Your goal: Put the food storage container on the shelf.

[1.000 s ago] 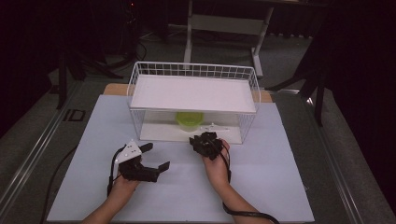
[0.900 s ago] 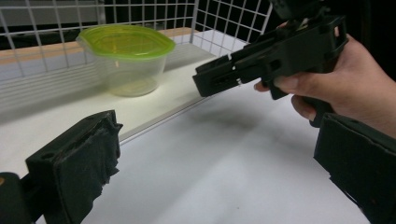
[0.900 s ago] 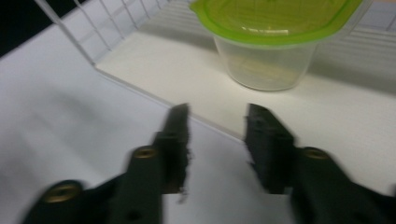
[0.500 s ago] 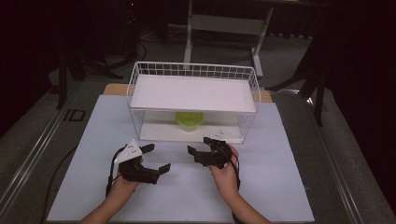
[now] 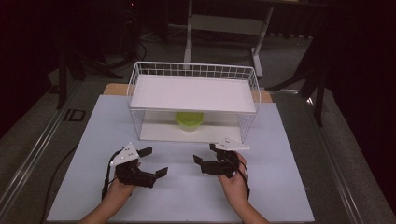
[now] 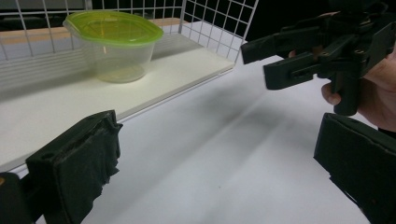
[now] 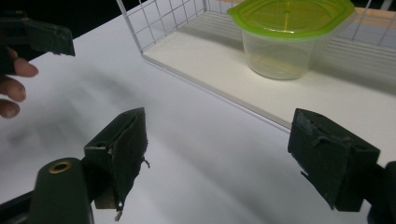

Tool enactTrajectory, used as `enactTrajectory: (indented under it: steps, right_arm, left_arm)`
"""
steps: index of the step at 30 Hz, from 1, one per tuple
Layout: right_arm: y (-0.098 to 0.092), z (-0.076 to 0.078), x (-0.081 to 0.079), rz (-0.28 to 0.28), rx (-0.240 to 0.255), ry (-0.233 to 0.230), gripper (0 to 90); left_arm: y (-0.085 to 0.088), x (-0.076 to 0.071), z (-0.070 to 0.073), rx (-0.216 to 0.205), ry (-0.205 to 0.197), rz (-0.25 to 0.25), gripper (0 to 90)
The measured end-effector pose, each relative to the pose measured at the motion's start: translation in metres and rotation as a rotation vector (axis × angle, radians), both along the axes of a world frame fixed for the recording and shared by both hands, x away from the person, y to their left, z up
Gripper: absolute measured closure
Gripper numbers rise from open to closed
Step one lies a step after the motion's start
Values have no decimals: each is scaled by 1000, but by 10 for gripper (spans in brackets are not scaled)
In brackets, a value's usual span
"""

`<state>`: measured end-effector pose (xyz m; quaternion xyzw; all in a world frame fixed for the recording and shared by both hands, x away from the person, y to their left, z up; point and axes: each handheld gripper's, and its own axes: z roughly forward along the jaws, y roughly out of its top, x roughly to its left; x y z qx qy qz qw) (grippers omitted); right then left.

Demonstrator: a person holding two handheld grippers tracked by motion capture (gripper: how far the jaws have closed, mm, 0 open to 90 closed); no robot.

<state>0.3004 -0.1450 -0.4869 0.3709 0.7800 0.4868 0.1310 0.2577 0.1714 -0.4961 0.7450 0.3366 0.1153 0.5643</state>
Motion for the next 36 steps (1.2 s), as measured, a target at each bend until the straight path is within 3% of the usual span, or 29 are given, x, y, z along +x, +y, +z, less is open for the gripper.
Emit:
enactTrajectory:
  steps: [16,24,36]
  right_arm:
    - [-29,4,-24,16,-4,-15,196]
    - [-43,1,-35,10,-37,-8,196]
    - [-66,-3,-44,-12,-63,-2,195]
  left_arm:
    - [19,-17,-1,30,-8,-8,11]
    - [30,-26,0,51,-13,-1,11]
    - [49,-33,-10,50,21,43,11]
